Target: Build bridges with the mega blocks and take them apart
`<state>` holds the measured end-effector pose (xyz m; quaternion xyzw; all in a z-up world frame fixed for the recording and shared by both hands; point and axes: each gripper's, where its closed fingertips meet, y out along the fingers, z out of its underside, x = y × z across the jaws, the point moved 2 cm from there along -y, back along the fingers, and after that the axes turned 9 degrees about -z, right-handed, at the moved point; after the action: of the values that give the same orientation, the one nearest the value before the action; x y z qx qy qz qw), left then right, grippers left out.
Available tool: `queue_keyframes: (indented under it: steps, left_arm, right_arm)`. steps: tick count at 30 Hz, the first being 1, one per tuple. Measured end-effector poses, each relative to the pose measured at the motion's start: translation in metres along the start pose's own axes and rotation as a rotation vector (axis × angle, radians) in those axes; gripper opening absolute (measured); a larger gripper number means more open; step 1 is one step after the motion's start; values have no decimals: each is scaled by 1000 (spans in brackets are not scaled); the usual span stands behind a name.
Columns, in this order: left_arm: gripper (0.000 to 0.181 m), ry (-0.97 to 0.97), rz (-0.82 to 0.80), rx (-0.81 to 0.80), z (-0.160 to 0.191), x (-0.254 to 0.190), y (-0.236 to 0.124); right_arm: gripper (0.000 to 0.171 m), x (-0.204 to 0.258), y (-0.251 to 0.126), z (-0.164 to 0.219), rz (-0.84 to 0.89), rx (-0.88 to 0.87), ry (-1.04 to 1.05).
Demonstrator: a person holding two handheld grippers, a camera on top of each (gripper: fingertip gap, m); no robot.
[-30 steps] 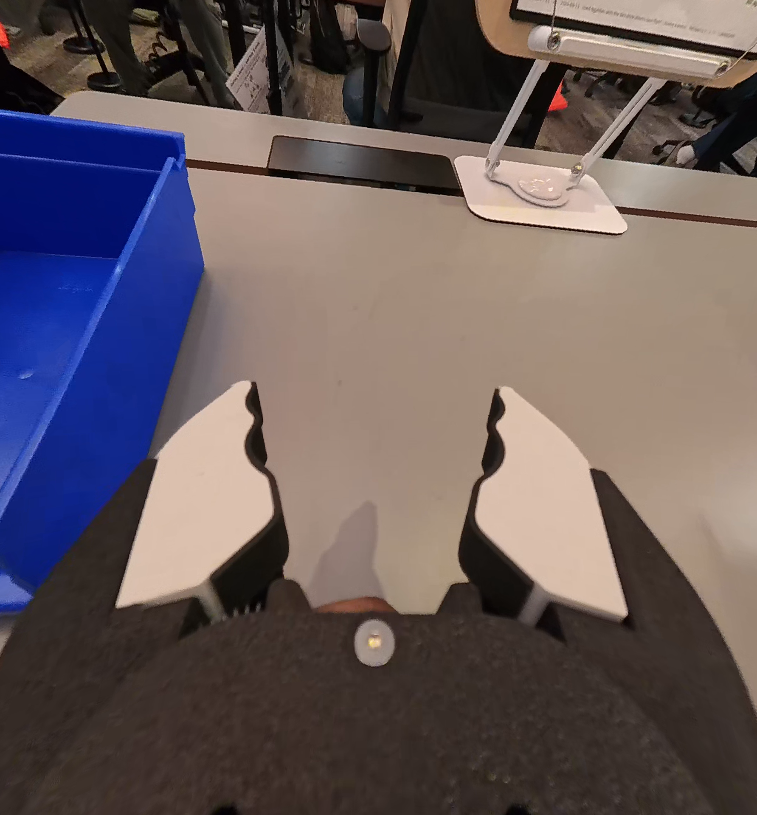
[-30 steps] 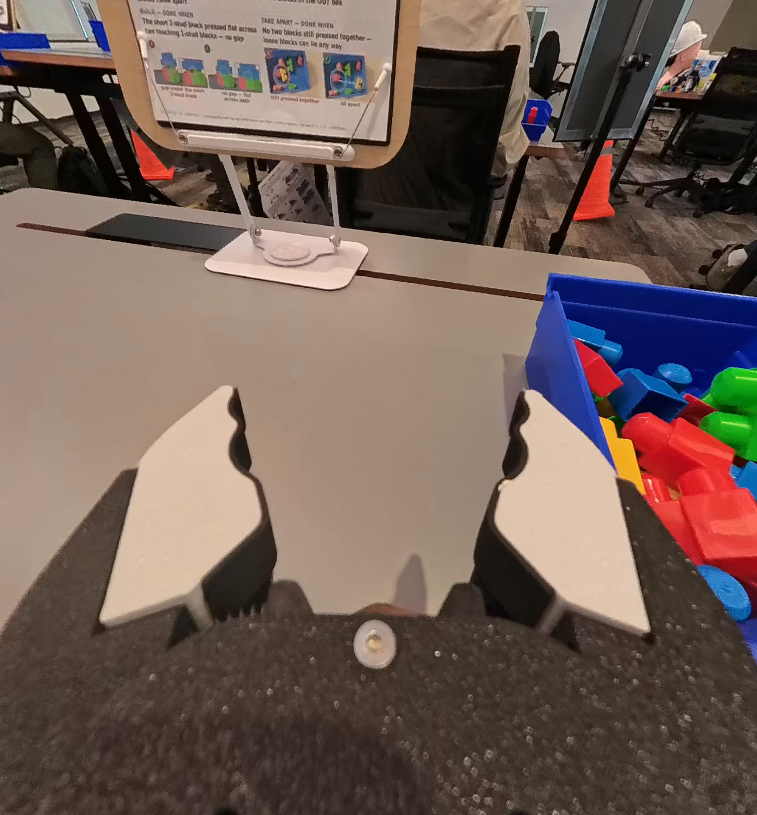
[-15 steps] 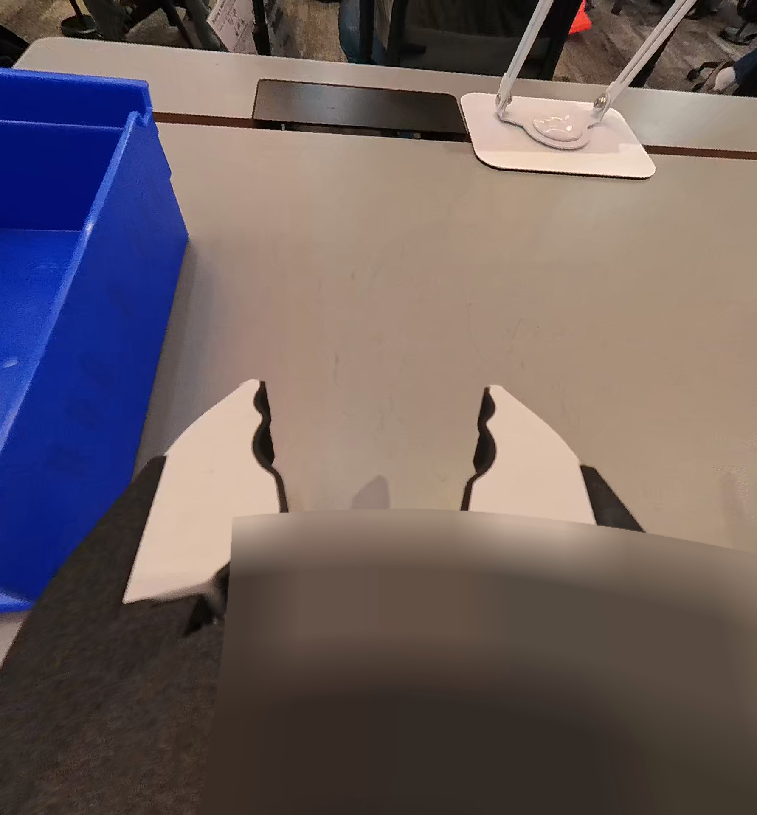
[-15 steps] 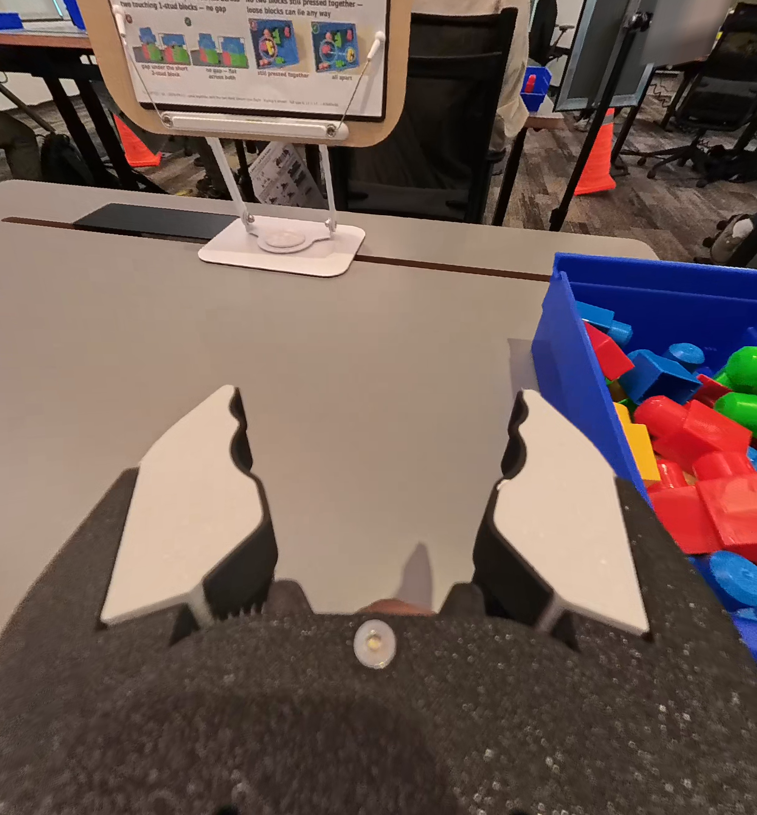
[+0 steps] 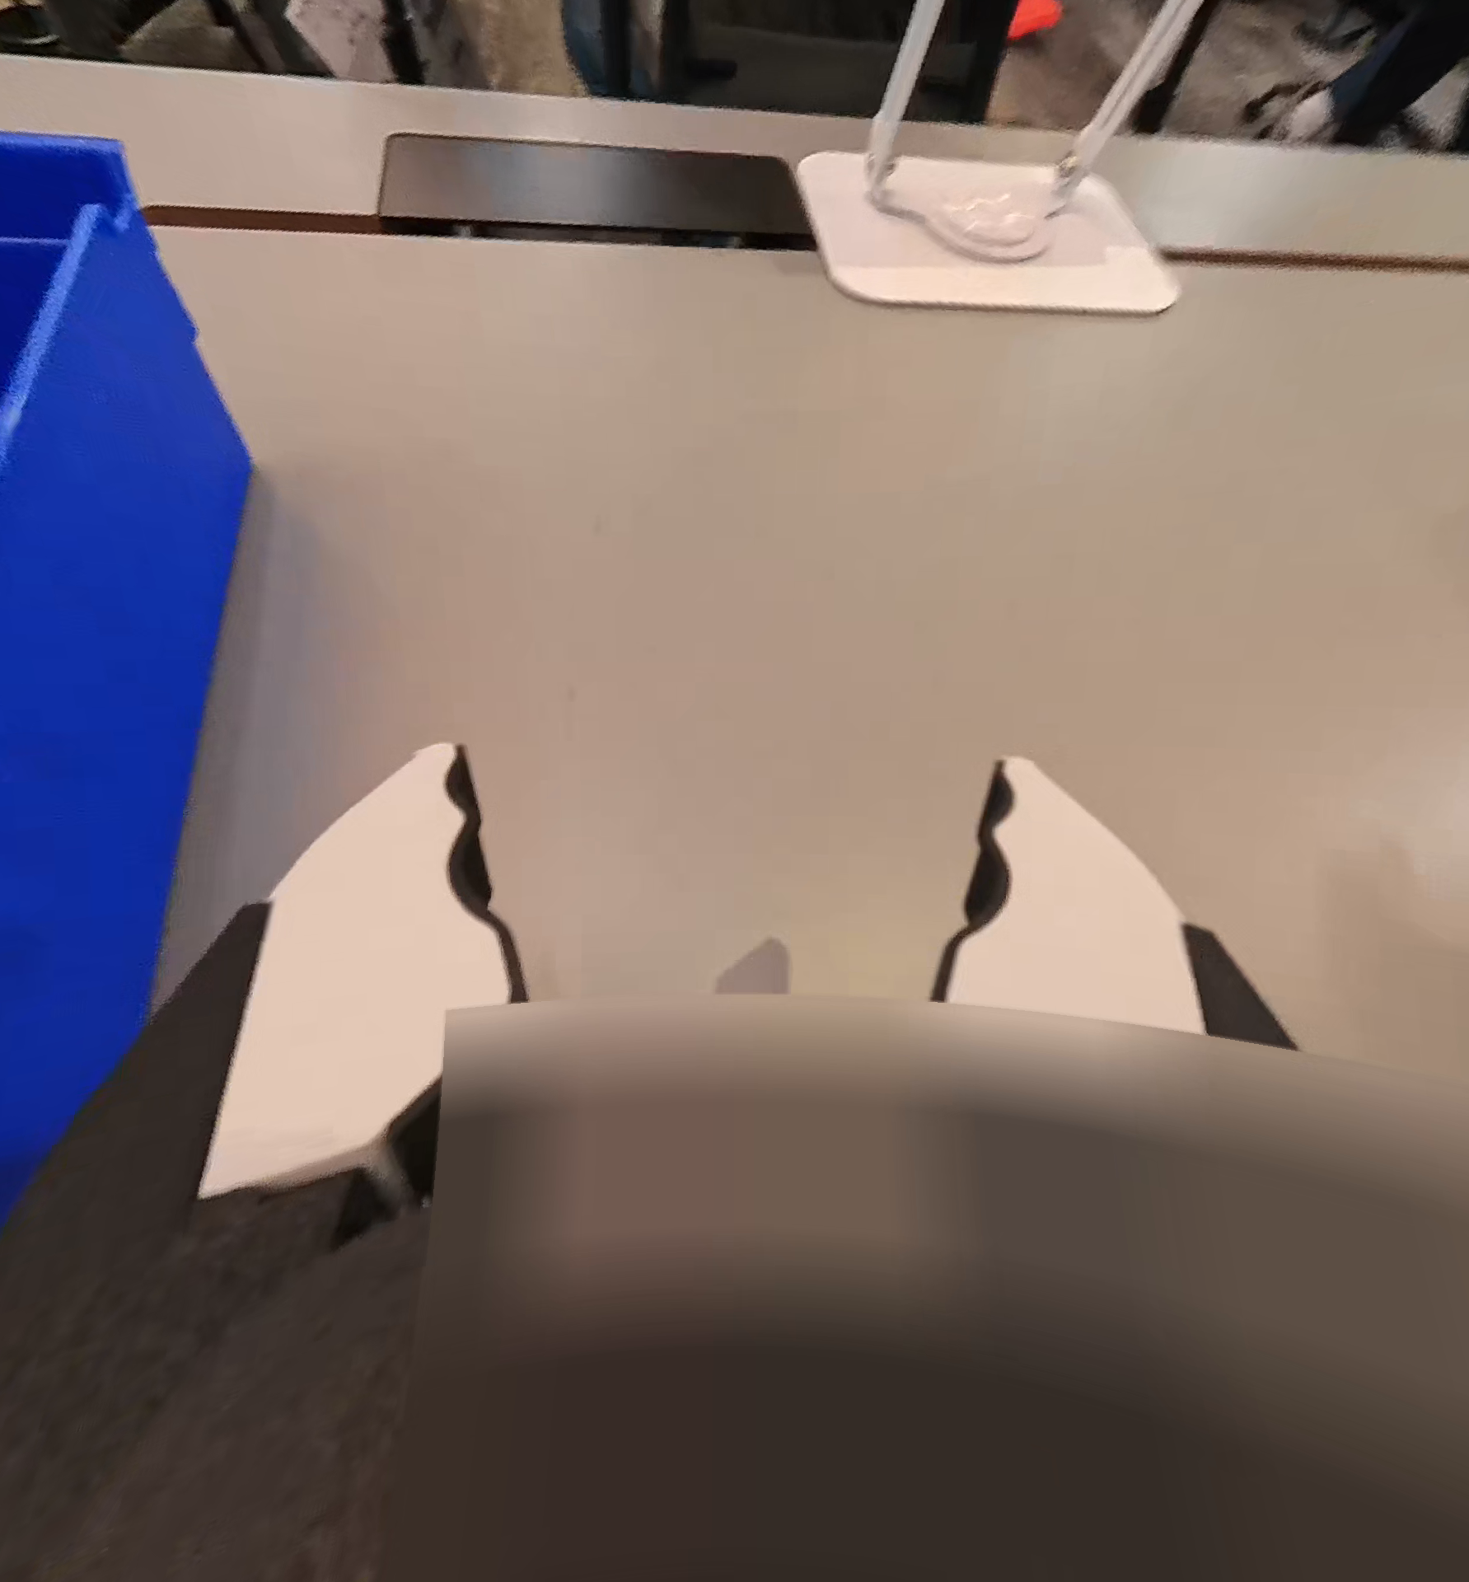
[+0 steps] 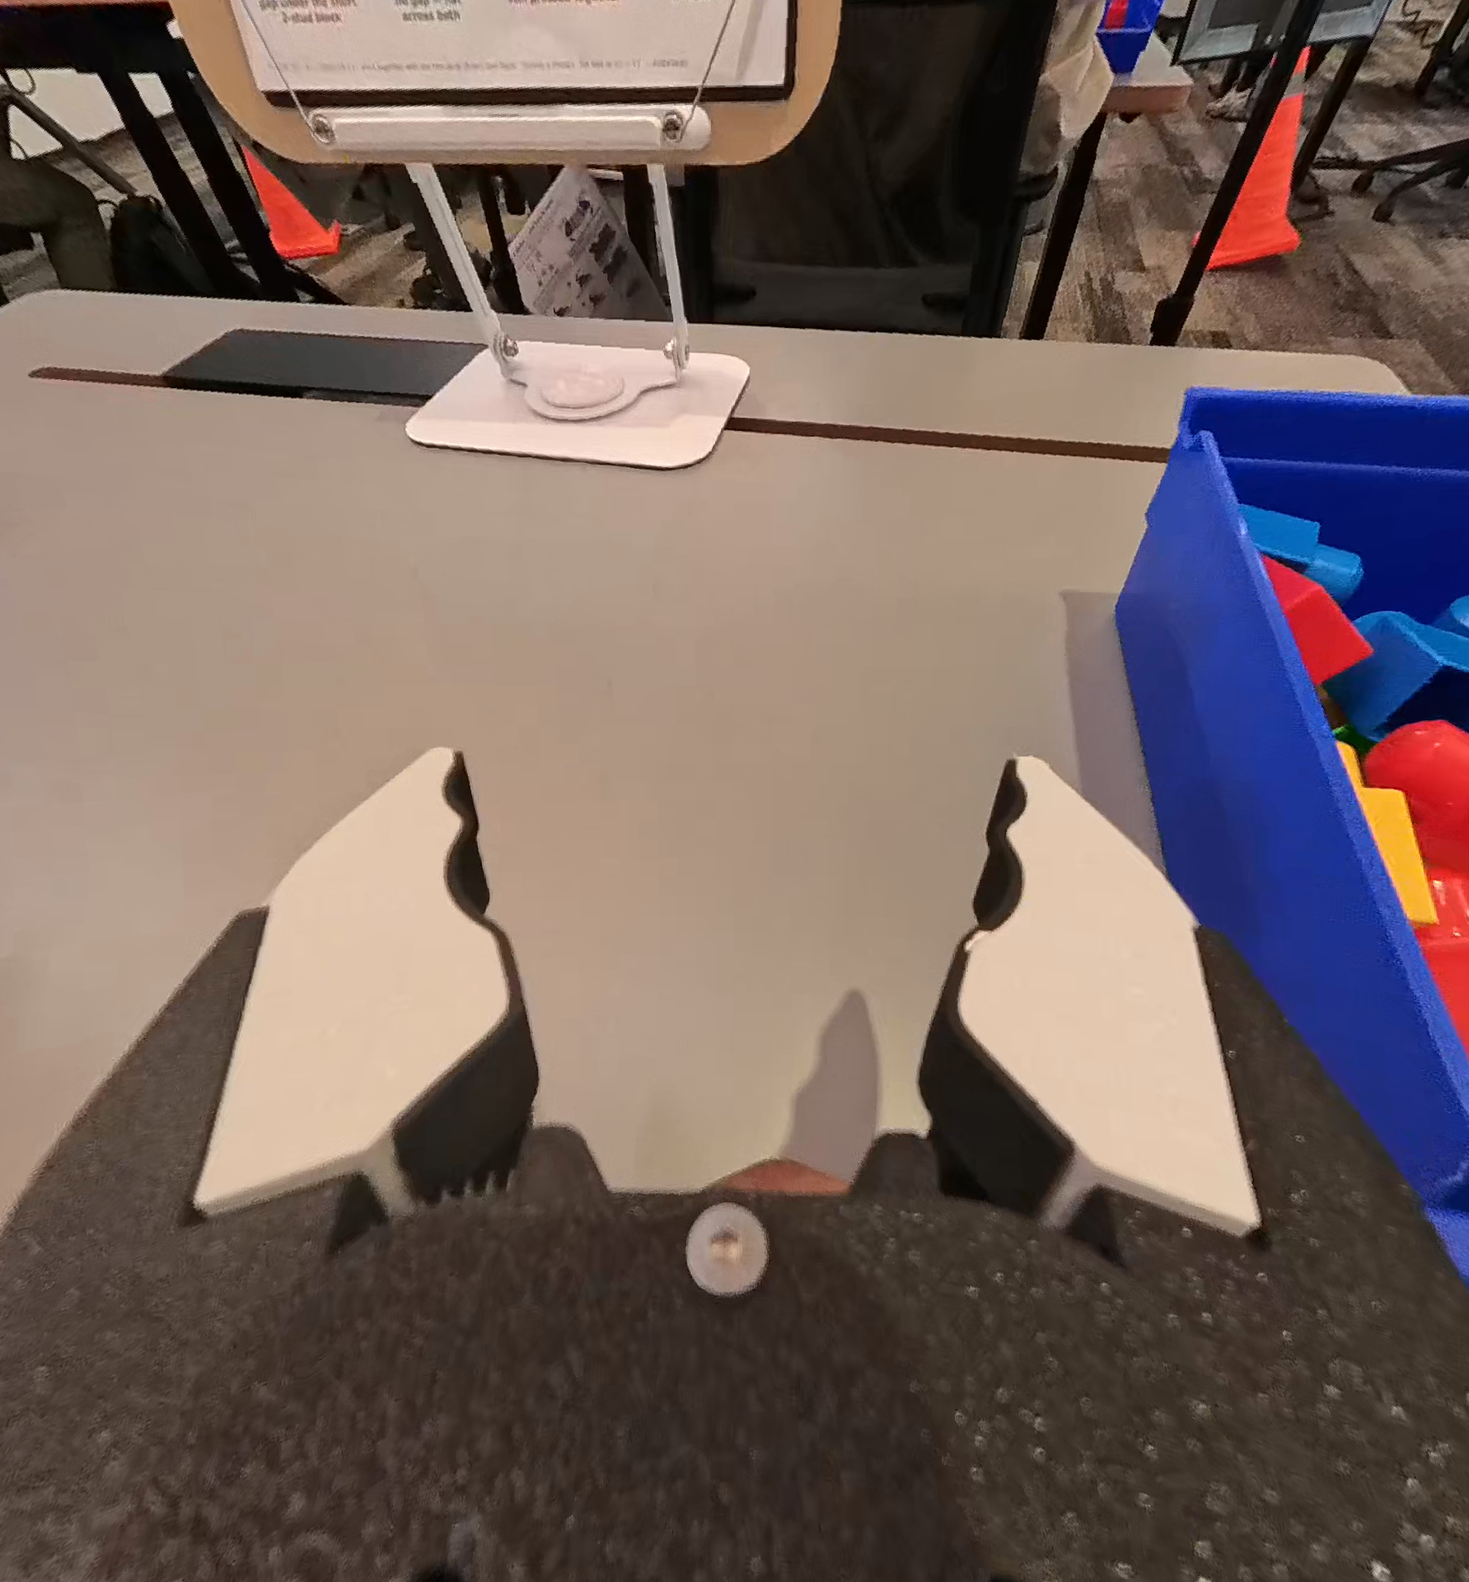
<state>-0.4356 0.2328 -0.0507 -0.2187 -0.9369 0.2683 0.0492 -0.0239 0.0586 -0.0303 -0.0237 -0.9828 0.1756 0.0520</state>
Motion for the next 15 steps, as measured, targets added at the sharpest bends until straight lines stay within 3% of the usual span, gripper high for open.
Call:
queue_keyframes:
  steps: [8, 15]
  left_arm:
    - [90, 16, -127, 31, 6, 10, 11]
    - [68, 21, -131, 46, 12, 4, 19]
  right_arm:
    - [113, 6, 2, -7, -19, -8, -12]
    - [113, 8, 7, -3, -31, 4, -4]
